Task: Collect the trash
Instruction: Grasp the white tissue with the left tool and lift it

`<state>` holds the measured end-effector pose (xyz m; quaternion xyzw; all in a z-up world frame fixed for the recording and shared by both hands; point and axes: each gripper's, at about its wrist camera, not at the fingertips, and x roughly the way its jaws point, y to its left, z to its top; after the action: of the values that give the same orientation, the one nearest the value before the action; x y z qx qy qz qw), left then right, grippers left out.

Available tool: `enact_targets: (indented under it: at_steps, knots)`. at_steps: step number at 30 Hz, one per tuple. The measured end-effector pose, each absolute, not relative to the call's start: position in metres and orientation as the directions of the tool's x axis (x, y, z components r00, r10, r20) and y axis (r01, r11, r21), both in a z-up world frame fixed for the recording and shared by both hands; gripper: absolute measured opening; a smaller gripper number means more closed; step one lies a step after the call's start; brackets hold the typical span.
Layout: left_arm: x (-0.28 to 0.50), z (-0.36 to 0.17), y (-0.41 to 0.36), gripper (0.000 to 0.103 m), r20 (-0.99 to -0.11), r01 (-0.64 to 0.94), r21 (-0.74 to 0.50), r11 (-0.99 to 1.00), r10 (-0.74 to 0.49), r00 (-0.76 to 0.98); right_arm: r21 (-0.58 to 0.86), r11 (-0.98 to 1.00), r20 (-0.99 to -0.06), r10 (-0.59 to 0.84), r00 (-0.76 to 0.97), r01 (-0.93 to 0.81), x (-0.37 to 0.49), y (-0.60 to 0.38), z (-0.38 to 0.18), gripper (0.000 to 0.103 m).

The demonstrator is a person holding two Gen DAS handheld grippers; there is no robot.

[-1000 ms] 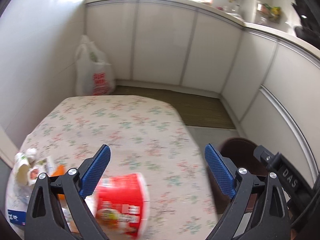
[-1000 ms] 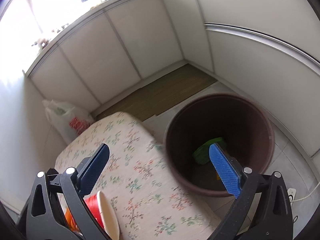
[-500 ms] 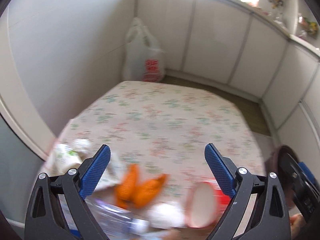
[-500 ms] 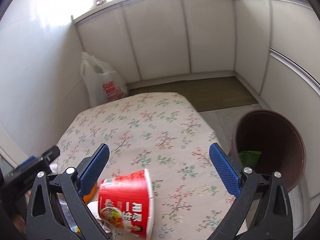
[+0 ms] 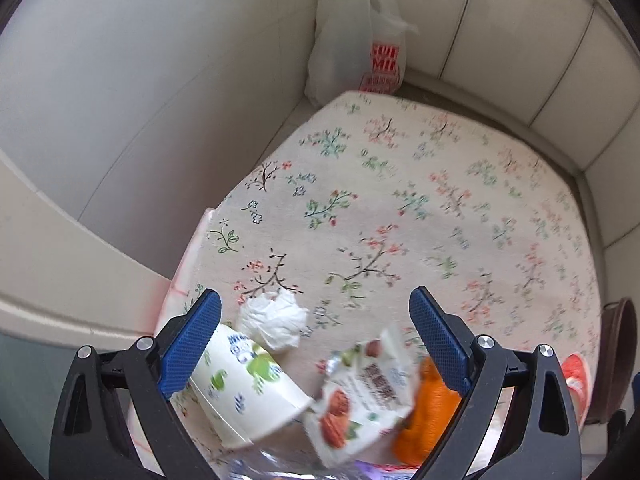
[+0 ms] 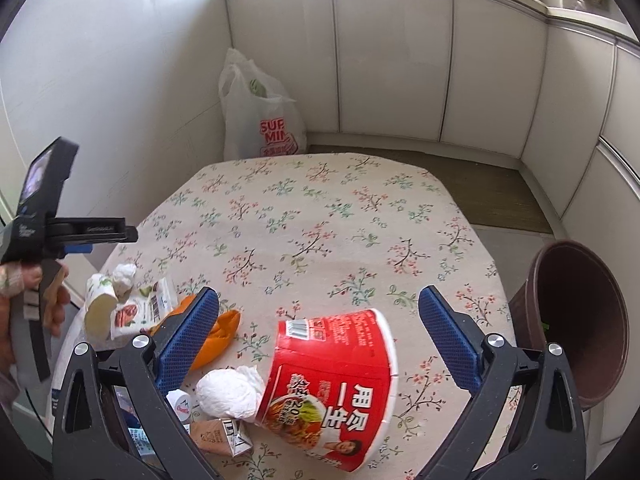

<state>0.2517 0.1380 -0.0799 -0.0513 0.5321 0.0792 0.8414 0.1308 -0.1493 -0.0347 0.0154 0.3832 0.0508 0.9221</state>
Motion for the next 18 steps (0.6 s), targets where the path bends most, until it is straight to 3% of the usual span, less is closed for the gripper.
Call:
enact_targets:
  at_steps: [4,12,13,14,15,18]
  knots:
    - [0.265,-0.098,0.152,0.087,-0.916,-0.173,0.034,0.984,0.1,0.388,0.045,0.992,-0.718,0.112,0.687,-0.114,0.132,-0.136,-0.04,0.096]
    - [0.277,-0.144,0.17,0.057,-0.963,-0.156,0.038,0.987,0.078,0.258,0.02,0.986,-0.735,0.125,0.666,-0.163,0.133,-0.121,-0.048,0.096]
    - [0.276,-0.145,0.171,0.056,-0.962,-0.154,0.031,0.988,0.071,0.265,0.018,0.986,-0.736,0.126,0.666,-0.167,0.133,-0.12,-0.049,0.096]
    - [0.276,-0.144,0.171,0.05,-0.963,-0.152,0.023,0.988,0.063,0.263,0.017,0.985,-0.735,0.128,0.666,-0.17,0.132,-0.119,-0.049,0.096]
    - [0.275,-0.143,0.172,0.038,-0.963,-0.151,0.016,0.988,0.056,0.264,0.017,0.984,-0.736,0.131,0.665,-0.175,0.132,-0.118,-0.048,0.096]
    - [0.272,-0.14,0.171,0.02,-0.964,-0.144,0.009,0.989,0.047,0.261,0.013,0.983,-0.736,0.134,0.664,-0.184,0.132,-0.117,-0.047,0.096]
